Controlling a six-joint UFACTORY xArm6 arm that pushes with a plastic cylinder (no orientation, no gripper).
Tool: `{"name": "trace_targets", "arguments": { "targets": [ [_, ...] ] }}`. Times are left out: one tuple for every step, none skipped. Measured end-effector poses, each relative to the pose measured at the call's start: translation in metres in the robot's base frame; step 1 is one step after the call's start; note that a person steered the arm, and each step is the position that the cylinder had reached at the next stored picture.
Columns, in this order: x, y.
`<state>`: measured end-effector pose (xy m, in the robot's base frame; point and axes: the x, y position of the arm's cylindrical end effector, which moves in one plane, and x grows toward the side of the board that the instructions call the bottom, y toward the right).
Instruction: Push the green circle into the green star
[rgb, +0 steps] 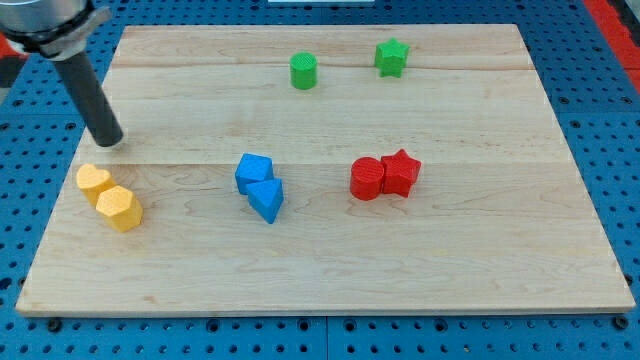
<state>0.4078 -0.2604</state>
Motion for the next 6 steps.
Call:
{"name": "trace_targets", "arguments": {
  "targets": [
    [0.041,0.023],
    [0.057,0.062],
    [0.042,0.081],
    [0.005,0.134],
    [-0.012,0.144],
    [0.014,0.137]
  ]
}}
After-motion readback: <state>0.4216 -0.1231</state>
